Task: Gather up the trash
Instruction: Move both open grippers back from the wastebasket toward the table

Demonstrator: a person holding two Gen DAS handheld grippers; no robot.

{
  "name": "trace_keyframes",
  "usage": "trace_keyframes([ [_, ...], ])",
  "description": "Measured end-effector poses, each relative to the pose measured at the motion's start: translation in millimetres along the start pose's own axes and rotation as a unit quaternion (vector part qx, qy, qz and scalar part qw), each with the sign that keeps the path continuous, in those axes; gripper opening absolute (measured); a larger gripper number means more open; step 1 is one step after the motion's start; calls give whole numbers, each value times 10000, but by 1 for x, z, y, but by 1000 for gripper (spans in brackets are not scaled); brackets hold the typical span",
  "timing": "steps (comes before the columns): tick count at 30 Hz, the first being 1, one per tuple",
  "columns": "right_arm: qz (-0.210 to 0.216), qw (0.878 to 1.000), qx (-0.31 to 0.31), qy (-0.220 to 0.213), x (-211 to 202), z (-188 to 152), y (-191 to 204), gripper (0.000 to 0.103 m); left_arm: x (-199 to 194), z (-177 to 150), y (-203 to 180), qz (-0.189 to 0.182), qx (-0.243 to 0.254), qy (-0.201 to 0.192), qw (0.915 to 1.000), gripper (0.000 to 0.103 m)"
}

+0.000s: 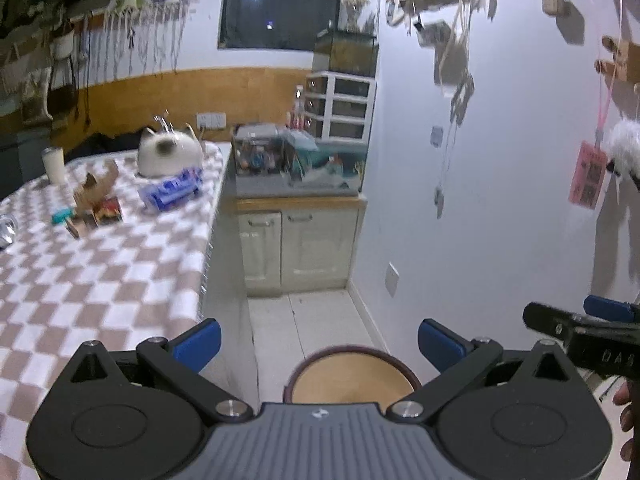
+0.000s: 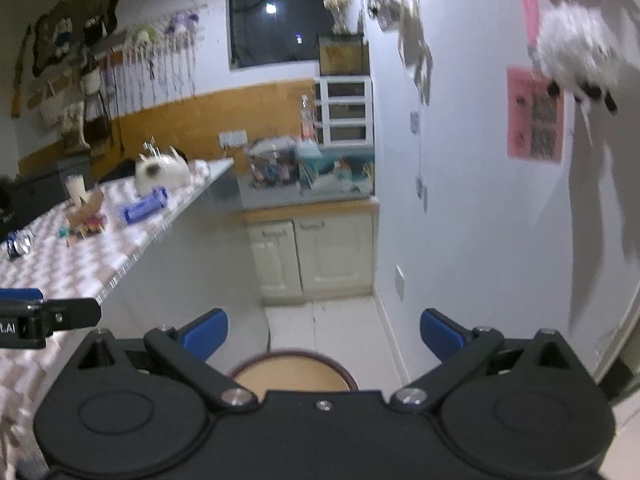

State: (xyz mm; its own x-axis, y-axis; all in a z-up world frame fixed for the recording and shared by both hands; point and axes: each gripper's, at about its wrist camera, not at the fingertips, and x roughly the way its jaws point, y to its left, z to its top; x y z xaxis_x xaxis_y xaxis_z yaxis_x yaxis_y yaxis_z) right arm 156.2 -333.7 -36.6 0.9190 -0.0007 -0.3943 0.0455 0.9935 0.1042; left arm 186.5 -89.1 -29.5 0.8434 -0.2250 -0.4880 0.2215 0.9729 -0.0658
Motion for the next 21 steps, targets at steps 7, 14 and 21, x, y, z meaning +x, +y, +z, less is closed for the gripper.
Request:
trace_keyframes([
  [7, 207, 9992, -84, -325, 6, 30, 32, 103, -12, 24, 37, 285, 17, -296, 9992, 103],
  [14, 585, 9961, -375, -537, 23, 69, 85, 103, -24, 62, 83, 624, -11, -631, 9961, 103],
  [21, 1024, 9901, -535, -794, 40, 122, 138, 103, -27, 113, 118, 886, 189, -939, 9915, 103],
])
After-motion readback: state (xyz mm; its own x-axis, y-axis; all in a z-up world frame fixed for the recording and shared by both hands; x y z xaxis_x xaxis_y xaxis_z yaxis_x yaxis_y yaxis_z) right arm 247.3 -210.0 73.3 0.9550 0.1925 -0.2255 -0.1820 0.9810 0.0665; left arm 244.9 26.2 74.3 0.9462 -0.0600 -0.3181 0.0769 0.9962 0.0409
